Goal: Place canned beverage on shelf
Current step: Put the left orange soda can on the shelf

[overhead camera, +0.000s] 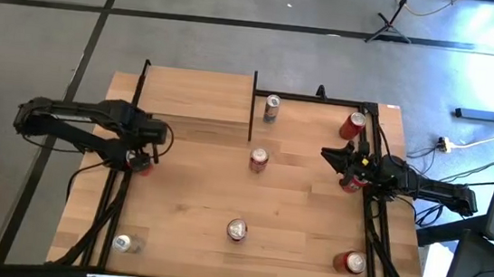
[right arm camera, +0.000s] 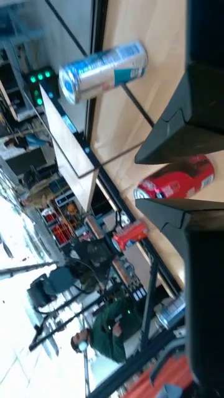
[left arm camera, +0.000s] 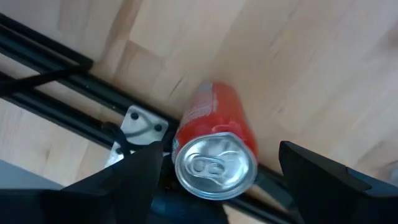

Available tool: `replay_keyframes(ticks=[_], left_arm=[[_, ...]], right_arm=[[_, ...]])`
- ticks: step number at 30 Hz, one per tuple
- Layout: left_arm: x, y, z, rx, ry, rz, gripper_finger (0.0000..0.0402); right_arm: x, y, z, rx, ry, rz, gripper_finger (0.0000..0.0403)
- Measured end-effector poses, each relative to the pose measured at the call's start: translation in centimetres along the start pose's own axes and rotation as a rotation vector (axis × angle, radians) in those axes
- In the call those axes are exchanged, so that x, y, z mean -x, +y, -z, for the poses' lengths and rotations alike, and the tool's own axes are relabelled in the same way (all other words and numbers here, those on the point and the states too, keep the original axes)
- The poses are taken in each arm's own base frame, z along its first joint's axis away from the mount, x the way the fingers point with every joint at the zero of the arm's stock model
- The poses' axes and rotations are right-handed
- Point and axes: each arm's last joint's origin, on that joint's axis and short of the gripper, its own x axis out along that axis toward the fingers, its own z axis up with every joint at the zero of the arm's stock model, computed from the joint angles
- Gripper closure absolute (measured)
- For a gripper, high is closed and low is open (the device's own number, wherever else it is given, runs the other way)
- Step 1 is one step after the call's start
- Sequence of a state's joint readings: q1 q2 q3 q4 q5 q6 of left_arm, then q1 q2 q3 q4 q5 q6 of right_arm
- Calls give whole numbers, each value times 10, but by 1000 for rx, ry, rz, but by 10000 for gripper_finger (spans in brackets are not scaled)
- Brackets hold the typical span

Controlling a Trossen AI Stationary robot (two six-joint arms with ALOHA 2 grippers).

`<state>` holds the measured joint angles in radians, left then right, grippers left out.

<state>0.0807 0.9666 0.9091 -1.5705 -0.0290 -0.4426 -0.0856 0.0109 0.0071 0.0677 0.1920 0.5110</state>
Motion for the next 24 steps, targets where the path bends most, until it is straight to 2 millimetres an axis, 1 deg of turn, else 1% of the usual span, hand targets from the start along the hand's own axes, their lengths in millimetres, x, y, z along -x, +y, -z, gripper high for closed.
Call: replay_keyframes(ticks=[3,6,10,15,24], left_arm=[[-10,-1,0,-23,50,-1,88],[-11,-2,1,-35,69,30,88],[-16,-1,2,-36,78,8,88],[-30,-1,5,-49,138,11,88],[-33,-1,4,-105,127,1,89]], right_arm=[[0,0,0,2,2,10,317],[0,0,0,-4,2,9,317],[0,-1,0,-5,2,10,317],[0,-1,1,-6,3,10,317],[0,-1,0,-14,3,10,317]])
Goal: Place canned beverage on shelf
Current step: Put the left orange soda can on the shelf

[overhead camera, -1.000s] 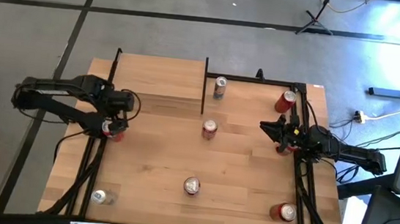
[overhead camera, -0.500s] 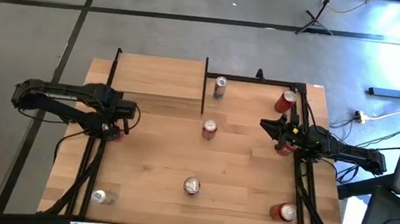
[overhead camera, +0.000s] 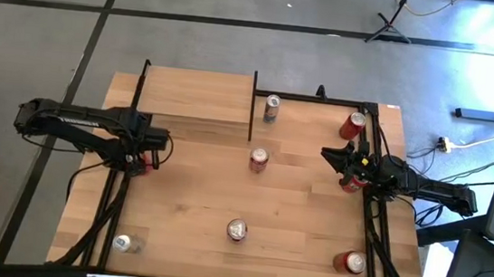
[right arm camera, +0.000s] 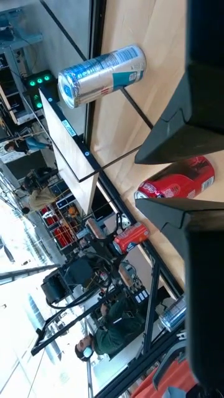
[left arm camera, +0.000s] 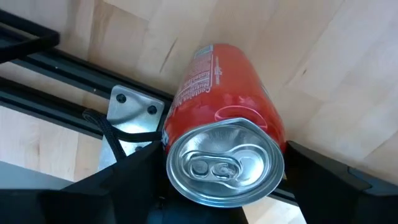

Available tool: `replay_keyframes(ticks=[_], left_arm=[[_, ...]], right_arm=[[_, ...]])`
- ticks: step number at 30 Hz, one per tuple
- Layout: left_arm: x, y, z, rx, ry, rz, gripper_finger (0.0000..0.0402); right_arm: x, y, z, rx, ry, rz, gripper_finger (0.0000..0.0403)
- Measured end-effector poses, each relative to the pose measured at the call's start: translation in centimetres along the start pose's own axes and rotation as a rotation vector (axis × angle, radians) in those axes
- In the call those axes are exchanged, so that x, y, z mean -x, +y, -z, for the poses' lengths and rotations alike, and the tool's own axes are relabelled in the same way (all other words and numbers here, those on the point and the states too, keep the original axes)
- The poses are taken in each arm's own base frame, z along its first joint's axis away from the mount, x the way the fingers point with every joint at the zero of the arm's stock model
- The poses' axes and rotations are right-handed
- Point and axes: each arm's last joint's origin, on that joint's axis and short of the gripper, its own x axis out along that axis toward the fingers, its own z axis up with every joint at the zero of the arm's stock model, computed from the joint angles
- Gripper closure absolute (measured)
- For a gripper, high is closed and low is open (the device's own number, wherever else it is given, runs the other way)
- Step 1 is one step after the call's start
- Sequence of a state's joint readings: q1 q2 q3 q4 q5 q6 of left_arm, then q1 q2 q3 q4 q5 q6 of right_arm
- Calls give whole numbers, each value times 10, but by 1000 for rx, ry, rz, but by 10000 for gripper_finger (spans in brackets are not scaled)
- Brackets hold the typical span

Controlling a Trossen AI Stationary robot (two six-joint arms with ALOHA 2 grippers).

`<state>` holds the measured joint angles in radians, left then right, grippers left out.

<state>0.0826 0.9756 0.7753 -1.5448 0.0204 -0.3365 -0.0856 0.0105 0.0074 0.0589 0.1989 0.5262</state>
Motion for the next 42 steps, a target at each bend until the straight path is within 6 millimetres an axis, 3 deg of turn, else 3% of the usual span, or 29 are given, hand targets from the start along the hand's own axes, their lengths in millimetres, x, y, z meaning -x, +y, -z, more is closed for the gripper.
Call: replay_keyframes(ticks=[3,8,13,19,29,36,42], left_arm=[[-1,0,0,-28,0,0,105],[1,0,-1,-33,-12,1,173],[18,-3,-6,3,-89,46,176],[59,-7,-12,47,-147,102,176],[144,-19,-54,54,-356,131,176],[195,-3,-63,156,-544,126,176],[222,19,-64,212,-658,102,176]], right_arm=[[0,0,0,0,0,0,317],[0,0,0,0,0,1,317],[0,0,0,-1,-2,0,317],[0,2,-3,-9,-35,-17,317],[6,16,-29,17,-76,-66,317],[12,26,-47,52,-35,-62,317],[9,32,-53,59,19,-94,317]])
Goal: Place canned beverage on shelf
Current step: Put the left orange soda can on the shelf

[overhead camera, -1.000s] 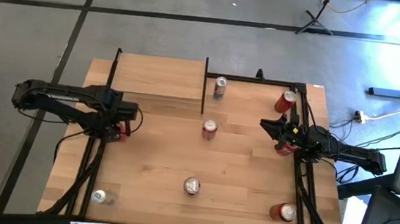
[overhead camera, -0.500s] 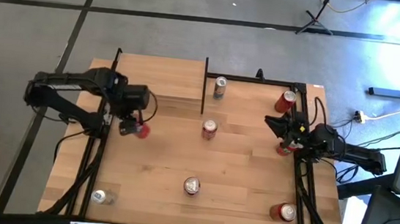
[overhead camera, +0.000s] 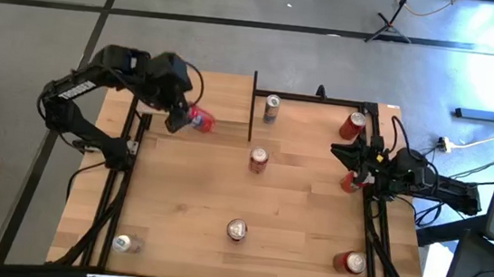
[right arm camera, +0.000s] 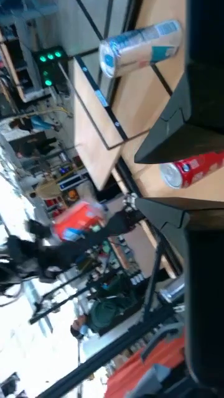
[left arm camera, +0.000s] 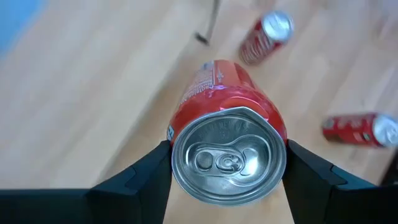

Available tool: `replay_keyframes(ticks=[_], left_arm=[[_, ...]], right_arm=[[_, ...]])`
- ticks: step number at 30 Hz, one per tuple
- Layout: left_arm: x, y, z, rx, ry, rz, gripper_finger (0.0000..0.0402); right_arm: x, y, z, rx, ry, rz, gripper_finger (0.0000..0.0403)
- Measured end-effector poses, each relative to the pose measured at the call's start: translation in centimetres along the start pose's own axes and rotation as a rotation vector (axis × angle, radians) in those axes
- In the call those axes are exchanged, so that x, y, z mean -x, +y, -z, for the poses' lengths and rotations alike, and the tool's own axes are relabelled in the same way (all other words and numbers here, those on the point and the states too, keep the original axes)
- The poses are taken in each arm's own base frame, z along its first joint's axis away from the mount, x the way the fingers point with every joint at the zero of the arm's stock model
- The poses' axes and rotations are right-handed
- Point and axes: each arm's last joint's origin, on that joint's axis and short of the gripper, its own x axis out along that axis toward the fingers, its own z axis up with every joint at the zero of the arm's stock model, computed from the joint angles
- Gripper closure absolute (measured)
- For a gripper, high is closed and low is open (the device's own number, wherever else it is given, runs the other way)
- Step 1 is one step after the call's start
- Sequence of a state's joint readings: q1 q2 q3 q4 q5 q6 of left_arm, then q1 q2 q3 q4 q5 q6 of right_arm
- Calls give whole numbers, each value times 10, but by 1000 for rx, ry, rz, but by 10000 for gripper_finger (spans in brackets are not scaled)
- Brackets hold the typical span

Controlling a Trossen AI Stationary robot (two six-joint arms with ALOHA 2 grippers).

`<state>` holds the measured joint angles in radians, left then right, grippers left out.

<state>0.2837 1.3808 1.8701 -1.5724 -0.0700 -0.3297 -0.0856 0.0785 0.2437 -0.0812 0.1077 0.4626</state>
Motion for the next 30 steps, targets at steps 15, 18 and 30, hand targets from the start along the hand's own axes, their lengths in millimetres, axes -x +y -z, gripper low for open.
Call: replay_keyframes(ticks=[15,18,30], left_arm=[[15,92,-12,-99,-24,-288,176],[19,113,-9,-90,0,-356,176],[-9,165,7,126,143,-319,176]], right_arm=[[-25,-7,18,-1,174,143,317],[-29,-9,21,0,194,167,317],[-35,-11,26,6,239,201,317]])
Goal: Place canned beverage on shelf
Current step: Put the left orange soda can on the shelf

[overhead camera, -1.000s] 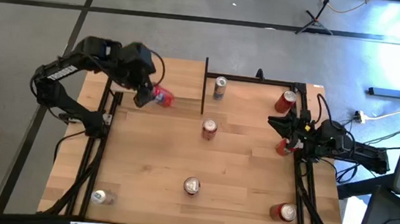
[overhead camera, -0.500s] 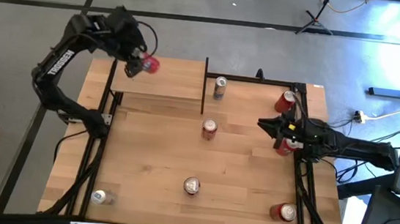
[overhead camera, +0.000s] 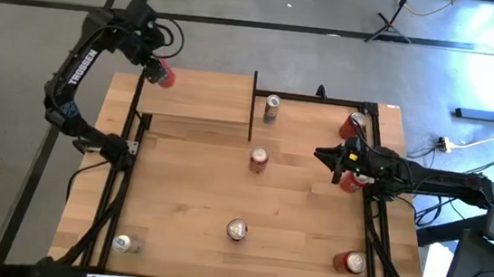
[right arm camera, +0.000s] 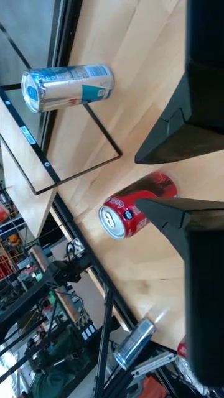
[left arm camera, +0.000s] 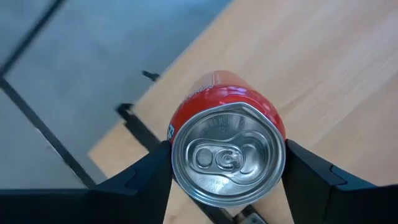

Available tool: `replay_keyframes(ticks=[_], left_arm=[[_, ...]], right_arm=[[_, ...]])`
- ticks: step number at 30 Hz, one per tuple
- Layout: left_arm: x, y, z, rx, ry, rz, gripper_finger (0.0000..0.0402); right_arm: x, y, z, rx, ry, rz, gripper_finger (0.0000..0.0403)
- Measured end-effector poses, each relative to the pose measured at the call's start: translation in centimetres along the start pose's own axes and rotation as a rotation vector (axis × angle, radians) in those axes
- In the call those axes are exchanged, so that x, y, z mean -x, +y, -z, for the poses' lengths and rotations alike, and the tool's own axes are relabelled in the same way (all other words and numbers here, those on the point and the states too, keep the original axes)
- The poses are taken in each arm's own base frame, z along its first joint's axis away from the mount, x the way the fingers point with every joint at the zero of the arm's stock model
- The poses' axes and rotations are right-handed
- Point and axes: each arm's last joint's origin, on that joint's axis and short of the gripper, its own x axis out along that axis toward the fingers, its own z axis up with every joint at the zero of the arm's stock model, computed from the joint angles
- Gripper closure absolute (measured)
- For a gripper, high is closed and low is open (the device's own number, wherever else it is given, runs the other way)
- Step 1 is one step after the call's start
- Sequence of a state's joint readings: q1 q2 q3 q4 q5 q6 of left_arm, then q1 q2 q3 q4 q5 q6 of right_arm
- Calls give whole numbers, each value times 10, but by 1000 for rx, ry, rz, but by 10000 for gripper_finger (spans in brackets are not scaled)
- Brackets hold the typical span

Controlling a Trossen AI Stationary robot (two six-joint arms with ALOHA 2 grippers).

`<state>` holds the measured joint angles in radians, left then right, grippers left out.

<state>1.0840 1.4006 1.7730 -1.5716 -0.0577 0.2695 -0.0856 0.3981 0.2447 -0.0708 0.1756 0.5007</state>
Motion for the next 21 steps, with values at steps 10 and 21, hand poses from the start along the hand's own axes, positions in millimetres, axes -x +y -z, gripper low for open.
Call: replay_keyframes(ticks=[10,21], left_arm=[[-17,2,-10,62,53,23,176],[-25,2,-14,83,81,26,168]], right_arm=[[0,0,0,0,4,-9,317],[0,0,1,5,10,-7,317]])
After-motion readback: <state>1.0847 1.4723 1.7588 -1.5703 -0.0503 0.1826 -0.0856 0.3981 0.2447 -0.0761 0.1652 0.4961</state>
